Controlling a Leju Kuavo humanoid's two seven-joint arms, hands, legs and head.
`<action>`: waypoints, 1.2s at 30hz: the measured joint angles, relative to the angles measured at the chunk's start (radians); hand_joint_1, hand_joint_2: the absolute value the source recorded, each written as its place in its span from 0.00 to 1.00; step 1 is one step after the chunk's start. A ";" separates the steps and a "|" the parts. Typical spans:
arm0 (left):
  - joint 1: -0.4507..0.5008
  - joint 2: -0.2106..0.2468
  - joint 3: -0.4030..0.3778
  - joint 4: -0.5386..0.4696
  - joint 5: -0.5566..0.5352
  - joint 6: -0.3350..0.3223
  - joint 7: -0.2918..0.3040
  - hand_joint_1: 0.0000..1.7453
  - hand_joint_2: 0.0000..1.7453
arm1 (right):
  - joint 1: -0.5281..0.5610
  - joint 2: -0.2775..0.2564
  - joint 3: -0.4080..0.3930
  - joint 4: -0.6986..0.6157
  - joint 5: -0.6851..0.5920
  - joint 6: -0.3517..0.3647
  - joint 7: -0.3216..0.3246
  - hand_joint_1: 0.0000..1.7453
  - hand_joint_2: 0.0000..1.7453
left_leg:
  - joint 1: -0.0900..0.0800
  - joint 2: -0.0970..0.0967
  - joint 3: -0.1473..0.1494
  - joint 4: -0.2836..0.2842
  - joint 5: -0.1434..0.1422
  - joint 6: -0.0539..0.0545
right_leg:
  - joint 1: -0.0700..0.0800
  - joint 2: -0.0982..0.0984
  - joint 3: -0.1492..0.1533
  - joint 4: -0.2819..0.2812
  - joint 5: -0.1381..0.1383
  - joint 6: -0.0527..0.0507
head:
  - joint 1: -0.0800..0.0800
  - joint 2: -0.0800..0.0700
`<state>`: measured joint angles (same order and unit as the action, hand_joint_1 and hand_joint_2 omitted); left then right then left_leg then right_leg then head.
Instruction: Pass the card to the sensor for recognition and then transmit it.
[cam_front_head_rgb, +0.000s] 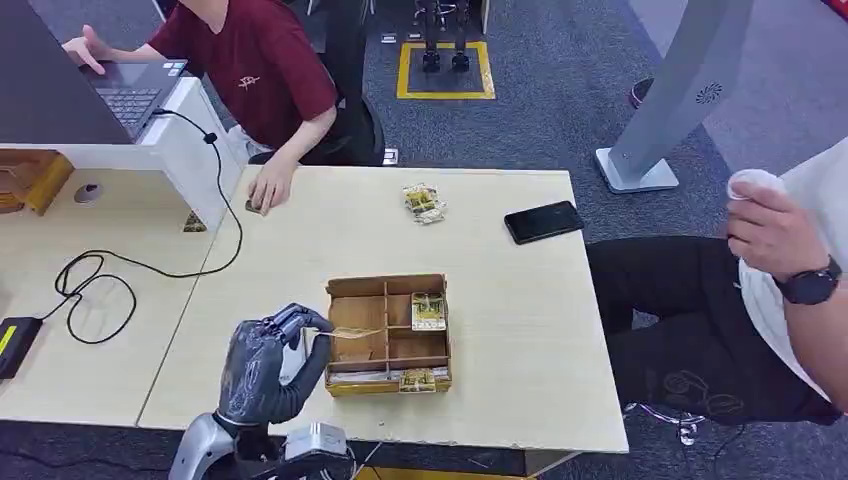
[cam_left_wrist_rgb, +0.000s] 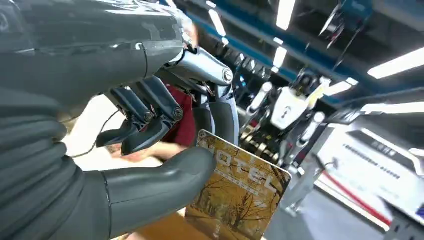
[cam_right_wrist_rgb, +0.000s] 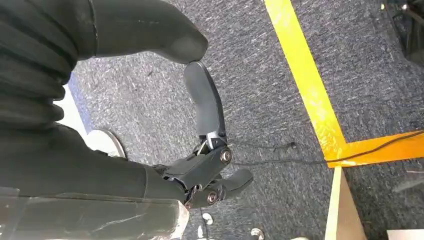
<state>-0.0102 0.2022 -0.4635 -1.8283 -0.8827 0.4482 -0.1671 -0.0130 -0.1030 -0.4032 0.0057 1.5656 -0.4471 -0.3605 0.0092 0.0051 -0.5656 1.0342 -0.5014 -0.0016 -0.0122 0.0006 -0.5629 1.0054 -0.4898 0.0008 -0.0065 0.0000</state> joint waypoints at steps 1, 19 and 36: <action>-0.007 0.010 0.000 -0.012 0.002 0.003 0.000 1.00 1.00 | 0.000 0.001 0.000 0.000 0.000 0.000 0.000 0.00 1.00 | 0.000 0.000 0.000 0.000 0.000 0.000 | 0.000 0.000 0.000 0.000 0.000 0.000 | 0.000 0.000; -0.298 0.029 0.247 0.270 -0.138 0.079 0.216 1.00 1.00 | -0.007 0.002 0.016 0.000 0.000 -0.015 -0.022 0.00 1.00 | 0.000 0.000 0.000 0.000 0.004 -0.001 | 0.000 0.000 -0.001 0.001 0.003 -0.001 | 0.000 0.000; -0.309 0.007 0.316 0.398 -0.109 0.086 0.207 1.00 1.00 | -0.005 0.000 0.025 0.000 0.000 -0.017 -0.031 0.00 1.00 | 0.000 0.000 -0.001 0.000 0.004 -0.001 | 0.000 0.000 -0.001 0.001 0.003 -0.001 | 0.000 0.000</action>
<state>-0.3195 0.2094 -0.1472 -1.4305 -0.9915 0.5341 0.0401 -0.0179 -0.1026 -0.3784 0.0053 1.5656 -0.4643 -0.3910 0.0094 0.0048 -0.5664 1.0342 -0.4971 -0.0023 -0.0122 0.0004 -0.5638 1.0063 -0.4864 0.0001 -0.0069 0.0000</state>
